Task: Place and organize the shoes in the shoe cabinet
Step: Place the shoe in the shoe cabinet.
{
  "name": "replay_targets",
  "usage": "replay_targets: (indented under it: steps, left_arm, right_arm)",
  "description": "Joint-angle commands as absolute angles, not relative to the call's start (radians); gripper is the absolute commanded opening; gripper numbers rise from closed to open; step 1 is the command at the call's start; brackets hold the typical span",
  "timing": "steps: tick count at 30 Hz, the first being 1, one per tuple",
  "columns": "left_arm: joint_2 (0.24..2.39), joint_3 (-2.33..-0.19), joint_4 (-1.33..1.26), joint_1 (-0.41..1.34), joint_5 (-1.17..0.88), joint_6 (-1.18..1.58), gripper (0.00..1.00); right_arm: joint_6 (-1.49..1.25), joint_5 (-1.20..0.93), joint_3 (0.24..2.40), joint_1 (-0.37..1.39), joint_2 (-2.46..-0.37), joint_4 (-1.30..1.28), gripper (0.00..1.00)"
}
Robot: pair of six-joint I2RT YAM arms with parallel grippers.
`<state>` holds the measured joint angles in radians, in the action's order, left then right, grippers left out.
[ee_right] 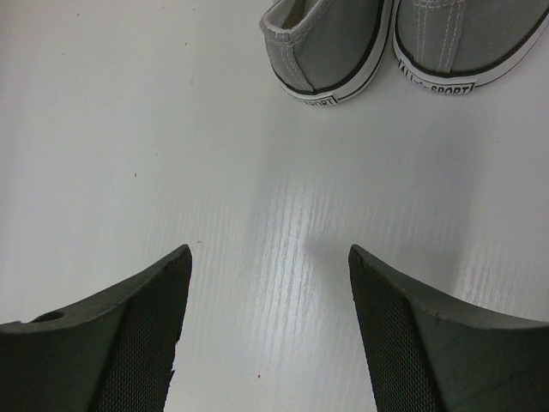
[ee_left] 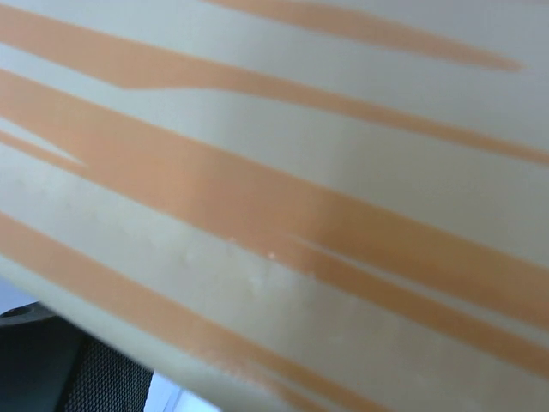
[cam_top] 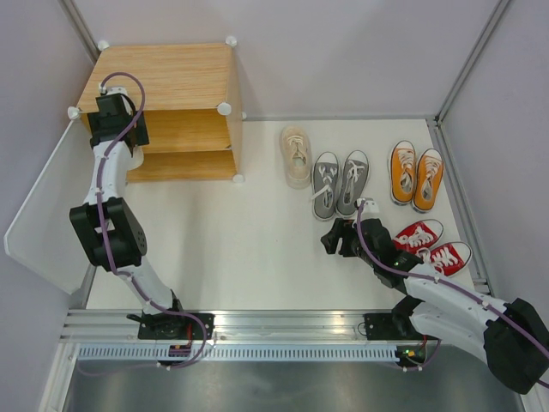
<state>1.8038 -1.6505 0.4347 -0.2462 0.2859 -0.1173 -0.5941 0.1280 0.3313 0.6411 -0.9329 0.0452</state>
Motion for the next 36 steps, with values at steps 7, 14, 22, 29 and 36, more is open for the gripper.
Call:
replay_targets:
  steps: [7, 14, 22, 29, 36]
  left_arm:
    - [1.796, -1.706, 0.403, -0.25, 0.308, -0.094, 1.0]
    - [1.704, -1.672, 0.391, -0.25, 0.333, -0.066, 1.0]
    - [1.585, -1.648, 0.42, -0.249, 0.206, -0.017, 1.0]
    - [1.461, -1.531, 0.427, -0.252, 0.146, 0.055, 1.0]
    - [1.456, -1.48, 0.408, -0.25, 0.117, 0.067, 0.99]
  right_arm:
    - [-0.583, 0.12, 0.336, 0.638, -0.931, 0.075, 0.78]
    - [-0.584, 0.1, 0.334, 0.637, -0.931, 0.084, 0.8]
    - [-0.586, 0.08, 0.331, 0.637, -0.917, 0.084, 0.8]
    - [-0.591, 0.069, 0.328, 0.638, -0.897, 0.083, 0.8]
    - [-0.592, 0.063, 0.319, 0.638, -0.881, 0.081, 0.8]
